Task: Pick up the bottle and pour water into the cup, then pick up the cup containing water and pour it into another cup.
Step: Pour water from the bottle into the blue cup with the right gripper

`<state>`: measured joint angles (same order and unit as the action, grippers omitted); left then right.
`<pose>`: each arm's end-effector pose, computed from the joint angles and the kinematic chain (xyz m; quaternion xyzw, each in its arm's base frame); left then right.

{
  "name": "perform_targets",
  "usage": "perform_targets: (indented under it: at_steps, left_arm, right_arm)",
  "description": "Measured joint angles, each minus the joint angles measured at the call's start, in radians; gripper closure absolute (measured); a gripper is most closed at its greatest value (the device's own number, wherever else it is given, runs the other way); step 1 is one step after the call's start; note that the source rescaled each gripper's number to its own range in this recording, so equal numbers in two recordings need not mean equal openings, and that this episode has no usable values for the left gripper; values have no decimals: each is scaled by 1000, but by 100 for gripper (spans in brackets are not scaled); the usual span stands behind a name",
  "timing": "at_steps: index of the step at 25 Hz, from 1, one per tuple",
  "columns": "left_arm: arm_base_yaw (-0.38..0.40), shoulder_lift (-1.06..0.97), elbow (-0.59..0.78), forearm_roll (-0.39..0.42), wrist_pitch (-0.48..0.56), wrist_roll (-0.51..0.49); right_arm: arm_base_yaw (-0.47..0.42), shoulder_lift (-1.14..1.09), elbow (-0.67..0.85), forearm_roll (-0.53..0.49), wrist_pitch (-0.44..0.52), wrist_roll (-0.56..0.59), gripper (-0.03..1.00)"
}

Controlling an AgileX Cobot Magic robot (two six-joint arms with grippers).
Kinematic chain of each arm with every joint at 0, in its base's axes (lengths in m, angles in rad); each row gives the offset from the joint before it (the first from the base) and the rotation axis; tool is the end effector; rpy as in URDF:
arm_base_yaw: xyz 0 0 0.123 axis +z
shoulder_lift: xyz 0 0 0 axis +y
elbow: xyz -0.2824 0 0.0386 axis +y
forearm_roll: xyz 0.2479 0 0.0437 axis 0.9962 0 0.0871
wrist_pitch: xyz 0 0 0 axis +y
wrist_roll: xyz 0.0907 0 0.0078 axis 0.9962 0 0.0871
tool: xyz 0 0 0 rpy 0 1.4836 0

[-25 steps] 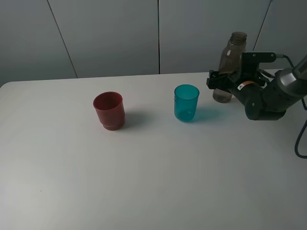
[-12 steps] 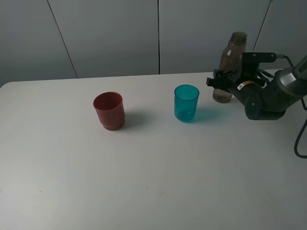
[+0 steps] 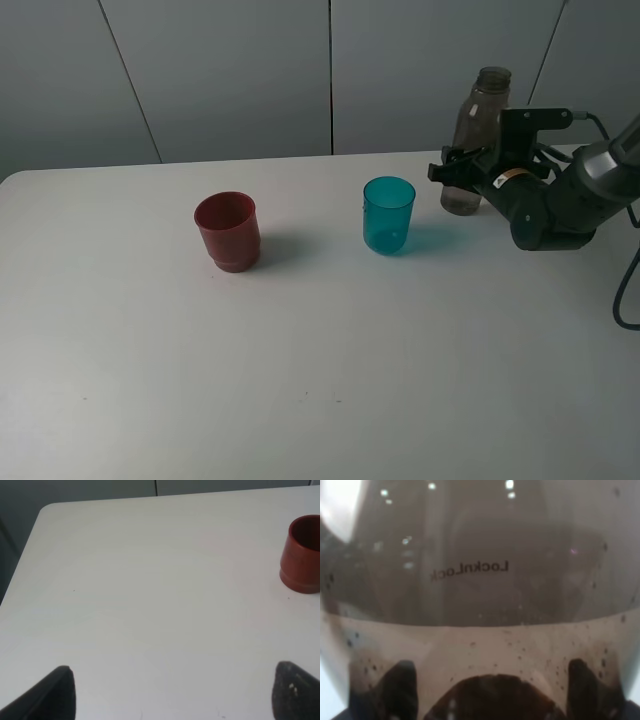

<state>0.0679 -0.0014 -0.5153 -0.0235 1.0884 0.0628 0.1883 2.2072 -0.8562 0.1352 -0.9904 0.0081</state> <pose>-0.0079 -0.0024 0.2792 -0.0015 0.8560 0.0220 0.5165 0.3777 0.0615 0.0699 -0.0082 0.7976 0.0366 0.6021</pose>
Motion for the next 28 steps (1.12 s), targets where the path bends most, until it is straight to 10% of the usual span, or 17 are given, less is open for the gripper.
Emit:
perform_targets:
  at_steps: [7, 28]
  left_arm:
    - [0, 0, 0, 0, 0, 0]
    - [0, 0, 0, 0, 0, 0]
  right_arm:
    - [0, -88, 12, -36, 71, -48, 91]
    - [58, -267, 14, -12, 274, -1041, 92]
